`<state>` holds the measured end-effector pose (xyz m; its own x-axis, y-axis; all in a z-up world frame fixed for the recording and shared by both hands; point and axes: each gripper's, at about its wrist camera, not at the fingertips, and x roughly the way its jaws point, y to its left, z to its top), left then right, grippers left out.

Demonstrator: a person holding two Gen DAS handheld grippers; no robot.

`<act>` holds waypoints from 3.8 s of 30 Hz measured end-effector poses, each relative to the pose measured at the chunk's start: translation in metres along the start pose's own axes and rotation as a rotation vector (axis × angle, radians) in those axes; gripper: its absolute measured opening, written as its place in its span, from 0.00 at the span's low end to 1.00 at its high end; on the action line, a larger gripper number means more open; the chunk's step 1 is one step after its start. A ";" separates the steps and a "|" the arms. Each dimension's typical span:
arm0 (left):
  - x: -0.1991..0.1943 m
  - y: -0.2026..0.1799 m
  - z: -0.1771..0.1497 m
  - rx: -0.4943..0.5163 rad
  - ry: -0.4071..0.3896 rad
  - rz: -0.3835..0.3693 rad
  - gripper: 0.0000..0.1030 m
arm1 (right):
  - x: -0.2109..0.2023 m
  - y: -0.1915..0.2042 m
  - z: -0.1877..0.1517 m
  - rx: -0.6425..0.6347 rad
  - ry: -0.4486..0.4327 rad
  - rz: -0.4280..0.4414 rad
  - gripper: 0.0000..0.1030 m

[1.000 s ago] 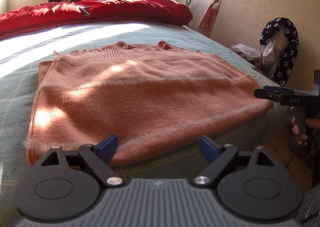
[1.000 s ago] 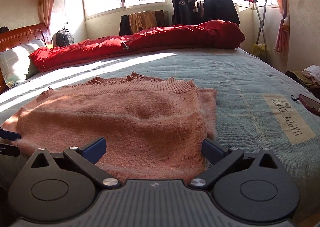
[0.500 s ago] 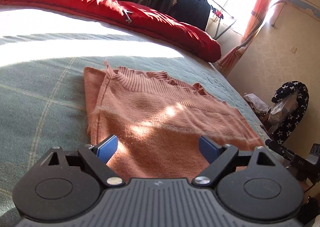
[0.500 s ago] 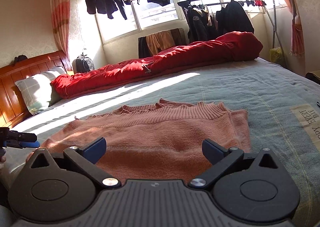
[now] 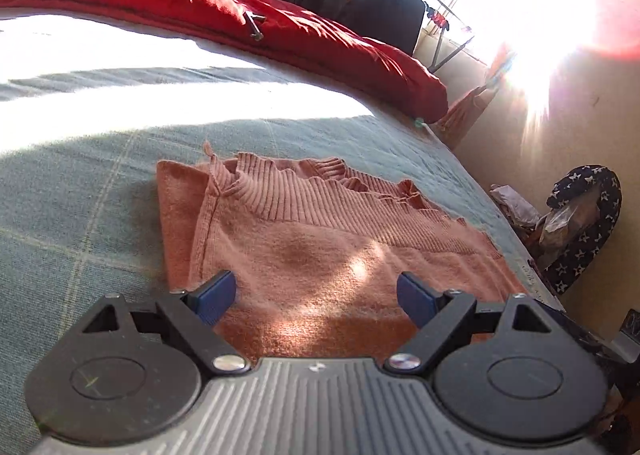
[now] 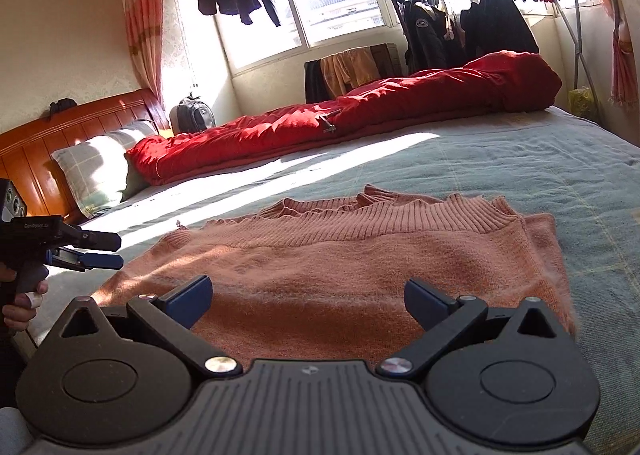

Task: Fold clothes
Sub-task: 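Roll the left gripper sideways and grasp the sweater's side edge, then lift the side edge with the left gripper while the right gripper moves over the sweater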

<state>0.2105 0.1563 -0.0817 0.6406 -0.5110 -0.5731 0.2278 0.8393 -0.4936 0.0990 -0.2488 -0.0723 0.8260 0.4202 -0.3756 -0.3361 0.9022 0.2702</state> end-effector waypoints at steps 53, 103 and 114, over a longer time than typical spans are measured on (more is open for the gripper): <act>0.067 0.089 0.023 -0.557 0.347 -0.314 0.89 | 0.161 0.022 0.188 -0.123 0.128 0.183 1.00; 0.104 0.116 0.018 -0.505 0.417 -0.359 0.27 | 0.162 0.017 0.172 -0.047 0.237 0.219 1.00; 0.083 0.067 0.040 -0.392 0.366 -0.107 0.20 | 0.163 -0.011 0.146 0.259 0.359 0.269 1.00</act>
<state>0.3086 0.1776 -0.1364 0.3160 -0.6795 -0.6621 -0.0577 0.6828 -0.7283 0.3039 -0.2044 -0.0070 0.5028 0.6821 -0.5309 -0.3548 0.7229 0.5928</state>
